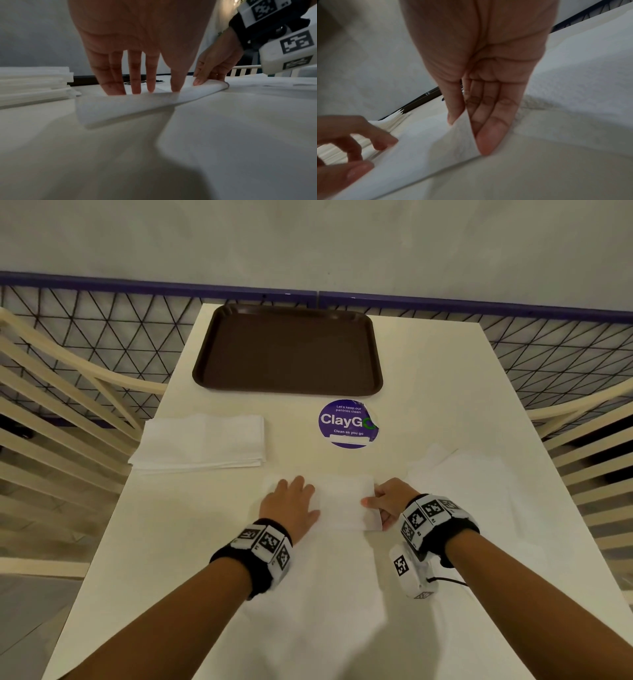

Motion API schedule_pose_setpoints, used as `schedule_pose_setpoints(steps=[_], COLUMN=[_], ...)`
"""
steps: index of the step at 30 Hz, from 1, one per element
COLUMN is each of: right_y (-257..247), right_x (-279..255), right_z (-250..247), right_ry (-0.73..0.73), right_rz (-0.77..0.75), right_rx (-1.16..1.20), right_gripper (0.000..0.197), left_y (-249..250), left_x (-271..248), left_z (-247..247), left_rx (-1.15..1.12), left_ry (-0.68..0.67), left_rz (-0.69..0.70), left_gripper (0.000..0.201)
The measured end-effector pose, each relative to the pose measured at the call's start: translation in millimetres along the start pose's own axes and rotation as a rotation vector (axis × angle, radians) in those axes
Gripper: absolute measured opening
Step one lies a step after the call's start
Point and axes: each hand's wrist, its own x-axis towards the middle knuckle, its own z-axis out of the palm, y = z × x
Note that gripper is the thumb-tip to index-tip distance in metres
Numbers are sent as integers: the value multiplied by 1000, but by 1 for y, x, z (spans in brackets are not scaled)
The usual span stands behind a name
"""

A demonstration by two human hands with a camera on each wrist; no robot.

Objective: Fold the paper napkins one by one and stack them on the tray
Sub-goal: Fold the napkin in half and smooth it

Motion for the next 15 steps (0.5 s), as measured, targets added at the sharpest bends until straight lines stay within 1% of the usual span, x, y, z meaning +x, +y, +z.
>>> schedule_pose_setpoints(steps=[2, 4, 6, 7, 8, 9, 10, 11, 12, 13, 14, 15], right_y=[-2, -4, -4, -4, -3, -3, -2, -2, -1, 0, -1, 1], right_x=[-4, -11, -19, -24, -32, -42, -51, -58, -63, -66, -68, -70], right_z=[1, 1, 3, 4, 10, 21, 35, 51, 67, 85, 98, 107], right_ry=[0, 34, 160, 252, 329, 400, 490, 535, 539, 481, 375, 264], right_rz=[-5, -14, -75, -110, -162, -248, -370, -485, -575, -613, -583, -505], right_rx=[-25, -49, -116, -164, -239, -355, -492, -583, -635, -671, -676, -703], right_gripper=[26, 26, 18, 25, 36, 45, 49, 51, 51, 49, 50, 52], left_y=[1, 0, -2, -4, -5, -6, -6, -6, -6, -6, -5, -5], left_x=[-3, -4, -6, -7, -8, -8, -9, -9, -10, -10, -10, -10], left_z=[6, 10, 12, 14, 15, 17, 19, 19, 19, 19, 19, 18], left_rx=[1, 6, 23, 31, 40, 47, 55, 61, 65, 66, 67, 66], left_ry=[-28, -21, -8, -2, 3, 11, 20, 31, 41, 48, 50, 51], left_rz=[-5, -7, -4, -3, -4, -2, 0, 2, 5, 7, 9, 13], left_gripper=[52, 55, 58, 60, 61, 63, 64, 64, 65, 65, 65, 65])
